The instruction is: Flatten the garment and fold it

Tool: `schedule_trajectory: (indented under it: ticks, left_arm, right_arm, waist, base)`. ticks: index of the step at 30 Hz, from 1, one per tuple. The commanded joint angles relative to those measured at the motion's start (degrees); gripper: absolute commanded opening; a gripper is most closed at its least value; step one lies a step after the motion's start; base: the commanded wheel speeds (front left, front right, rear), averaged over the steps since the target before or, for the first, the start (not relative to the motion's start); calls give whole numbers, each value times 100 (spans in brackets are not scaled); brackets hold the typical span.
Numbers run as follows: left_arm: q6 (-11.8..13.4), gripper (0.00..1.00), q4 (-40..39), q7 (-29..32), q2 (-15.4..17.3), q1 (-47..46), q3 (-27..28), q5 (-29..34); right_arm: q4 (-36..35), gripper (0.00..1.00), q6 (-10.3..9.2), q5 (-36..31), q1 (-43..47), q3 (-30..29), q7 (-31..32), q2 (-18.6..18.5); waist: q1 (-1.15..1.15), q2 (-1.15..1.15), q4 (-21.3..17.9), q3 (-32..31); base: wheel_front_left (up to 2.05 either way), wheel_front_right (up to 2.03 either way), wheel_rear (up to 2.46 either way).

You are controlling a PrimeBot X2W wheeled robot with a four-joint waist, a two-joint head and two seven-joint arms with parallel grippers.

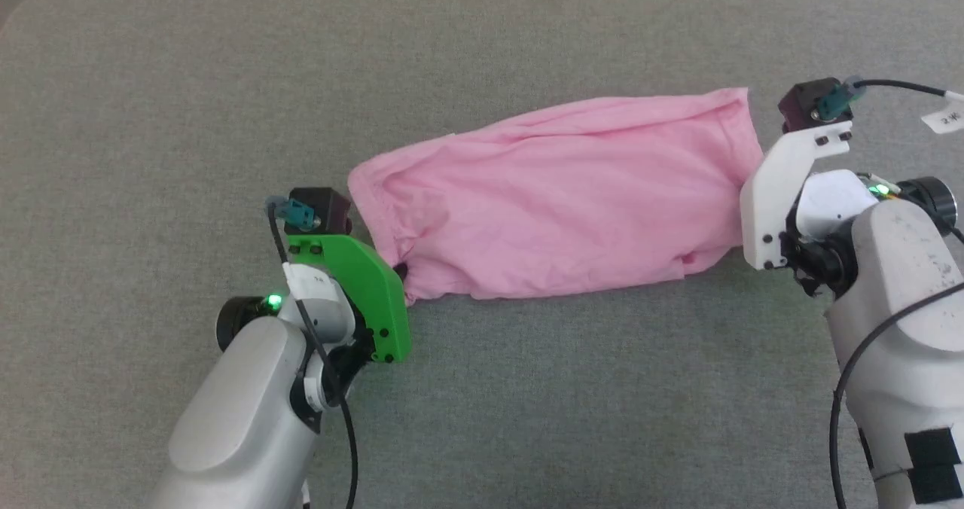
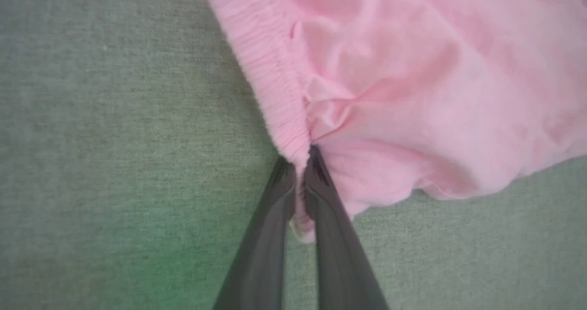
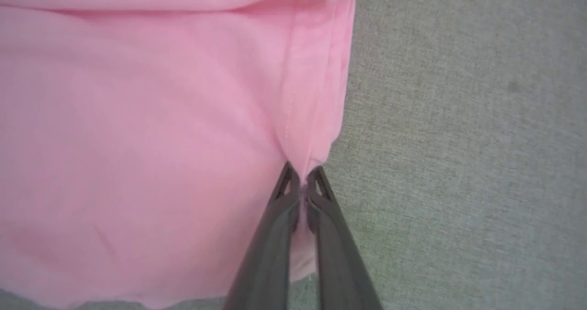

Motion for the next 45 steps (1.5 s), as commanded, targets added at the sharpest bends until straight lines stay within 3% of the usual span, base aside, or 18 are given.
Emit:
schedule_trajectory:
  ticks: [1,8,14,20,21,22,23,24,25,28,34,39,40,45]
  left_arm:
    - [-24,0,47,10,-34,192,-12,-74]
    - [-28,0,-336,140,252,416,146,-224]
    - [115,0,-818,613,553,1043,137,-399]
    - [306,0,-1133,846,630,1701,214,-683]
    - [328,35,-1159,865,627,1789,228,-731]
    - [343,97,-1182,870,626,1848,239,-760]
    - [363,100,-1218,840,628,1900,261,-772]
    - [377,100,-1246,802,621,1931,285,-782]
    - [391,100,-1274,749,609,1963,317,-796]
    - [418,100,-1352,557,566,2016,460,-859]
    - [446,100,-1651,-512,631,1871,1047,-637]
    - [302,100,-1652,-2467,729,1661,1376,226]
    - [148,100,-1464,-3523,689,1650,1329,651]
    - [-25,100,-1086,-4519,624,1577,1158,1093]
  right_arm:
    - [-65,0,-9,73,136,-35,-57,-39]
    - [-647,0,-9,536,904,-184,-86,-173]
    - [-1727,0,-9,884,2143,-471,164,-184]
    - [-2818,0,-9,969,3307,-873,585,156]
    - [-2973,0,-9,963,3482,-913,678,237]
    - [-3083,0,-9,957,3603,-943,737,292]
    - [-3179,4,-9,970,3720,-993,765,341]
    - [-3245,44,-9,981,3790,-1028,768,373]
    - [-3315,100,-9,986,3857,-1073,745,405]
    - [-3485,100,-9,1058,3946,-1187,627,472]
    - [-3869,100,-9,1044,3843,-1468,489,518]
    - [-3658,100,-9,673,3554,-1378,700,431]
    - [-3332,100,-9,499,3314,-1200,815,351]
    - [-2743,100,-9,304,3029,-927,969,251]
  waist:
    - [0,0,20,-177]
    - [0,0,33,-763]
    - [0,0,-8,-1115]
    - [0,0,-57,-1181]
    - [0,0,-65,-1188]
    - [0,0,-69,-1192]
    - [0,0,-73,-1192]
    - [0,0,-74,-1192]
    - [0,0,-72,-1200]
    - [0,0,-68,-1219]
    - [0,0,-52,-1229]
    - [0,0,-65,-1100]
    - [0,0,-51,-988]
    - [0,0,-3,-859]
  base:
    - [0,0,0]
    - [0,0,0]
    - [0,0,0]
    - [0,0,0]
    - [0,0,0]
    - [0,0,0]
    - [0,0,0]
    - [0,0,0]
    - [0,0,0]
    - [0,0,0]
    - [0,0,0]
    - [0,0,0]
    - [0,0,0]
    - [0,0,0]
